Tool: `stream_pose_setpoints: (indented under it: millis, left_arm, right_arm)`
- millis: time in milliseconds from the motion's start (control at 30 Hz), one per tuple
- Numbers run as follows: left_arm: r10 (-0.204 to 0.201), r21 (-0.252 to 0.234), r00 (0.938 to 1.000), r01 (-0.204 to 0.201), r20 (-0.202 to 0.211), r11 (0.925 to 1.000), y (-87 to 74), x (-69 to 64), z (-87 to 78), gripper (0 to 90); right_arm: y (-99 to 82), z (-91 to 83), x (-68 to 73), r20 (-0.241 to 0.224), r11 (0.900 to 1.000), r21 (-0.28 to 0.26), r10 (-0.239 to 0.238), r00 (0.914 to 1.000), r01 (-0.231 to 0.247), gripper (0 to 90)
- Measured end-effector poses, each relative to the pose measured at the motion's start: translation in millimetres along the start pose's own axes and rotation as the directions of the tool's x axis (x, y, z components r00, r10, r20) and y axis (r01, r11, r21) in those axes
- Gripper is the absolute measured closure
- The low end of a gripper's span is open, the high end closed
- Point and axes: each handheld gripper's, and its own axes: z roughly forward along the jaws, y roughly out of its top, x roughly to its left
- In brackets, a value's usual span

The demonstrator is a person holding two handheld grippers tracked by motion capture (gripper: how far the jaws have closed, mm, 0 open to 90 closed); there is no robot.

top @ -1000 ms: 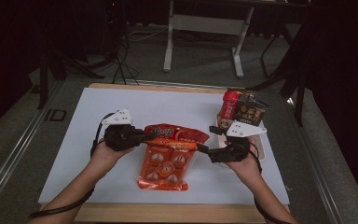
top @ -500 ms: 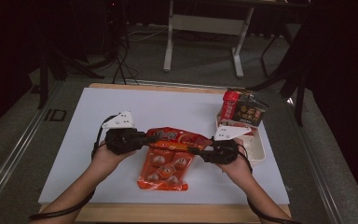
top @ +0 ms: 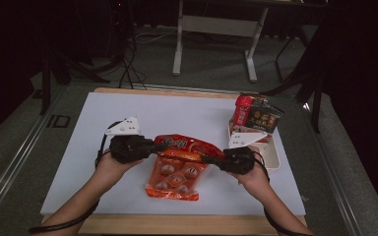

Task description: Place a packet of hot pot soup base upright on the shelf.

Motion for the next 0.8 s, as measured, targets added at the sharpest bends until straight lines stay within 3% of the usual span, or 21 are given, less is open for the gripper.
stream_pose_setpoints:
  millis: [100,233,533,667,800]
  left_arm:
    - [0.017,-0.012,0.9998,-0.017,0.007,0.9998,6.2,-5.7,-6.0,89.0]
    - [0.036,-0.043,0.9992,-0.035,0.019,0.9985,11.9,-9.8,-12.6,88.7]
    - [0.027,-0.105,0.9992,-0.023,0.031,0.9942,13.7,-6.8,-17.1,84.9]
    - [0.022,-0.135,0.9995,-0.019,0.024,0.9907,14.5,-4.9,-18.2,75.3]
    - [-0.004,-0.162,1.0,0.005,0.005,0.9868,14.7,-1.3,-18.4,56.1]
  right_arm:
    - [6.2,-7.6,6.1,-0.01,0.9998,-0.019,-0.003,0.9999,0.003,90.0]
    - [17.1,-18.6,13.0,0.011,0.9982,-0.056,-0.019,0.9998,0.02,90.0]
    - [36.1,-30.8,19.3,0.055,0.995,-0.096,-0.021,0.9983,0.026,90.0]
    - [44.8,-36.1,21.2,0.072,0.9926,-0.111,-0.042,0.9965,0.05,90.0]
    - [52.6,-41.8,23.0,0.111,0.99,-0.12,-0.061,0.992,0.074,90.0]
